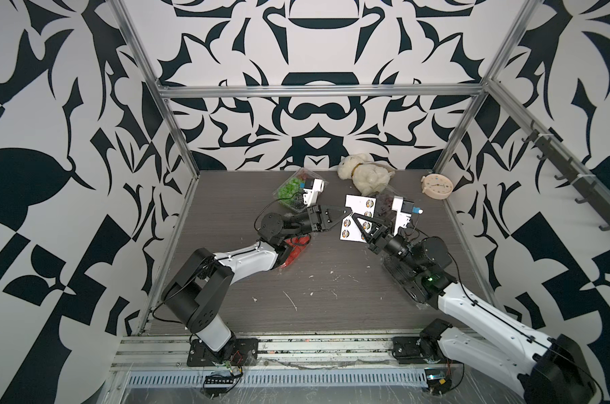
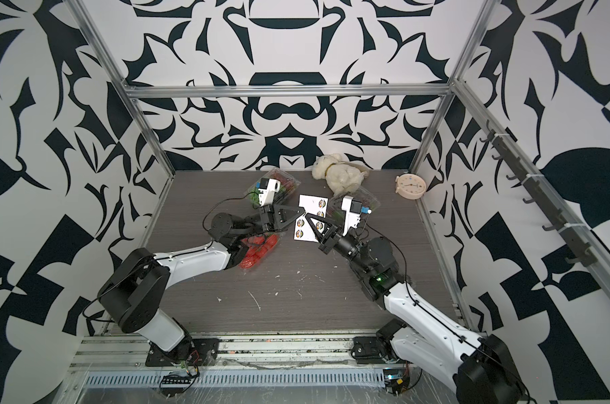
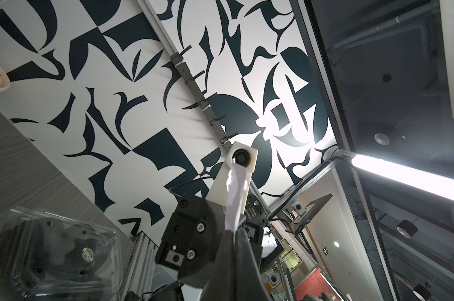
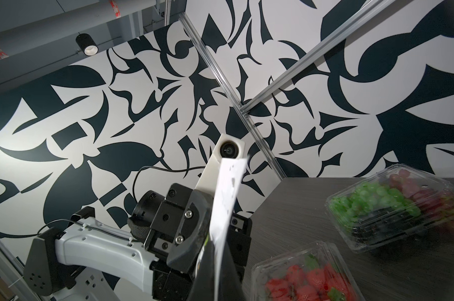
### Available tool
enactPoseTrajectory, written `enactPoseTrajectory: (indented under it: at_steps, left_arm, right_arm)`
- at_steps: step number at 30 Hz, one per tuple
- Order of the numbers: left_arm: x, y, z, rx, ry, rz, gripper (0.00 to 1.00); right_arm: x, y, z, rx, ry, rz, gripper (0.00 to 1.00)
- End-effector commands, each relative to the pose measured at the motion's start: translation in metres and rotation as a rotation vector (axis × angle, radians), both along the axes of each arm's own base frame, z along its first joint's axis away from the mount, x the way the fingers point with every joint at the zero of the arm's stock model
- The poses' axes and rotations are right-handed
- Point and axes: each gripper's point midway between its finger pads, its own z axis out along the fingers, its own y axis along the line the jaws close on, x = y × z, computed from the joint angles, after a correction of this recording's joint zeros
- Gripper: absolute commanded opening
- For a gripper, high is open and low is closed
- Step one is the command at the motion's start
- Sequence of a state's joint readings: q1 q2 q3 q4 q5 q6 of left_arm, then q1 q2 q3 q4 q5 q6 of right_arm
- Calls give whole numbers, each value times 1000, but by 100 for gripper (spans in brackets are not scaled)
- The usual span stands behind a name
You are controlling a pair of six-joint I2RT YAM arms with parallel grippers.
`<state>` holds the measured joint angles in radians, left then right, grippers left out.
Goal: Label fruit boxes
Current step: Adjust the label sticker.
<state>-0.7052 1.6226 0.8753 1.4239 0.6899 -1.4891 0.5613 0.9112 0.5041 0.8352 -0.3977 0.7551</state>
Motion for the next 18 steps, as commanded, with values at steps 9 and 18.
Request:
enactPoseTrajectory:
  at_steps: [9, 18]
  left_arm:
    - [-9, 0, 6, -6, -39, -29, 0]
    - [-9, 1, 5, -4, -43, -28, 0]
  right_arm:
    - [-7, -6, 31, 3, -63, 0, 7]
    - [-5, -13, 33, -3, -61, -21, 11]
